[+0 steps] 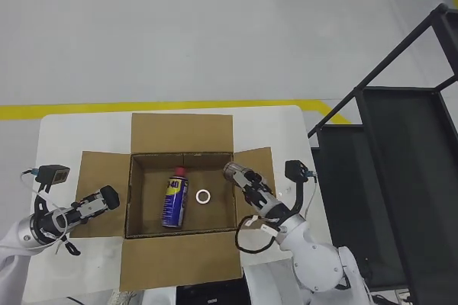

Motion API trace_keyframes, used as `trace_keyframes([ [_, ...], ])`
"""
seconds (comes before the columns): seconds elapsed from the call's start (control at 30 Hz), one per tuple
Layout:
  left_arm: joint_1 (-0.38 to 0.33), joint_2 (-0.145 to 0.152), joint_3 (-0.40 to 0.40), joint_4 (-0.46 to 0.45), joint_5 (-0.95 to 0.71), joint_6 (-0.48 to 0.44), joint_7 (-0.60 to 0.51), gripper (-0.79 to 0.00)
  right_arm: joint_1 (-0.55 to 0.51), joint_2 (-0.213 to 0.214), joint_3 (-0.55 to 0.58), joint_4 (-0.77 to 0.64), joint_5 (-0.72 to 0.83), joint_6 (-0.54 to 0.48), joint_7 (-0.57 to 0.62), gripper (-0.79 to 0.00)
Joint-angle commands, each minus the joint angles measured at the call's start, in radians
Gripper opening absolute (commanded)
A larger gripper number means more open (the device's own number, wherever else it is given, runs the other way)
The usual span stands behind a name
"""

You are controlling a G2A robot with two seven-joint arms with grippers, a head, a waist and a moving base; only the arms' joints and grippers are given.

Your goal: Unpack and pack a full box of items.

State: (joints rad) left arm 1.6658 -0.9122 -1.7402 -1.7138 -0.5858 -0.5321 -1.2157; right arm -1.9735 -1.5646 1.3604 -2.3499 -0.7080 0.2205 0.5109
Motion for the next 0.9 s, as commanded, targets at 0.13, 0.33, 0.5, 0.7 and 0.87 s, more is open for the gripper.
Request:
trace_keyframes([
  [0.13, 0.000, 0.000, 0.000, 0.000, 0.000, 0.000, 0.000, 0.000, -0.091, 0.010, 0.124, 0.000, 0.179, -0.148, -0.099, -0.785],
  [0.33, 0.000, 0.000, 0.000, 0.000, 0.000, 0.000, 0.000, 0.000, -0.172, 0.015, 0.211, 0.000, 0.307, -0.217, -0.197, -0.785],
  [0.5, 0.000, 0.000, 0.000, 0.000, 0.000, 0.000, 0.000, 0.000, -0.186, 0.014, 0.226, 0.000, 0.323, -0.136, -0.298, -0.785],
  [0.7, 0.000, 0.000, 0.000, 0.000, 0.000, 0.000, 0.000, 0.000, -0.143, 0.012, 0.201, 0.000, 0.280, 0.060, -0.370, -0.785],
  [0.87, 0.000, 0.000, 0.000, 0.000, 0.000, 0.000, 0.000, 0.000, -0.070, 0.011, 0.169, 0.000, 0.234, 0.268, -0.367, -0.785],
])
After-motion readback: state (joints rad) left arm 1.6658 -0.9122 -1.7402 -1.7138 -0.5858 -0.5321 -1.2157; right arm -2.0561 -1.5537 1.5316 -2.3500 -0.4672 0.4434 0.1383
